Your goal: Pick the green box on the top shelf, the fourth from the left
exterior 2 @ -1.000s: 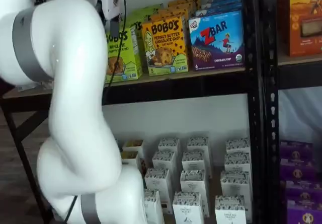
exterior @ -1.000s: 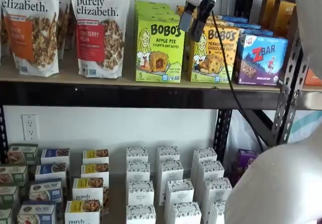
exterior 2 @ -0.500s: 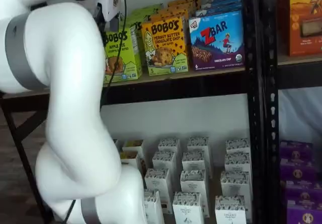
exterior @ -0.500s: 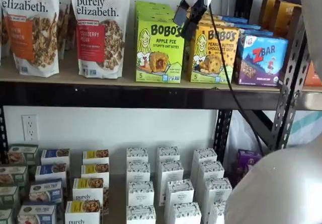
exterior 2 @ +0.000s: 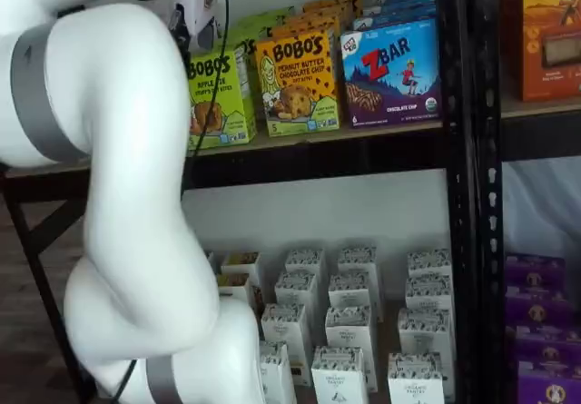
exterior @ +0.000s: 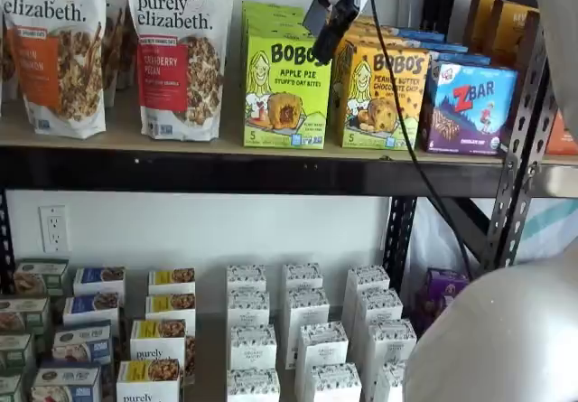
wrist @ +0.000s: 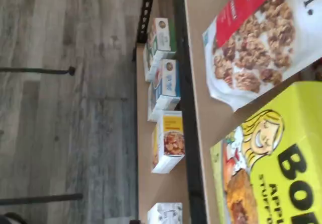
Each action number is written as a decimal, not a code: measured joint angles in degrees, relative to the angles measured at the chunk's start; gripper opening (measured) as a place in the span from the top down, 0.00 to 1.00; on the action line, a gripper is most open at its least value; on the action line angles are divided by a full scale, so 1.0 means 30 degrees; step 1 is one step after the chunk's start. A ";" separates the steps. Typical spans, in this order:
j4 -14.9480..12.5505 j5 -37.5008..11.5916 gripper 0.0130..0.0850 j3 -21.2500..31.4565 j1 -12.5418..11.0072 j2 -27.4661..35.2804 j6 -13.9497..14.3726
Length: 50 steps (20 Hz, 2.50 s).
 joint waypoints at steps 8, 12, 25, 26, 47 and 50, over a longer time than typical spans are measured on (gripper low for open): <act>0.0456 -0.1362 0.00 -0.0190 -0.0229 0.0421 -0.0209; 0.0371 -0.1616 0.00 -0.0483 -0.0370 0.0790 -0.0375; 0.0046 -0.1805 0.00 -0.1568 -0.0810 0.2395 -0.1043; 0.0021 -0.1798 0.00 -0.1632 -0.0860 0.2511 -0.1119; -0.0873 -0.0406 0.00 -0.3670 -0.1102 0.4743 -0.1564; -0.1030 -0.0178 0.00 -0.3950 -0.0966 0.5019 -0.1453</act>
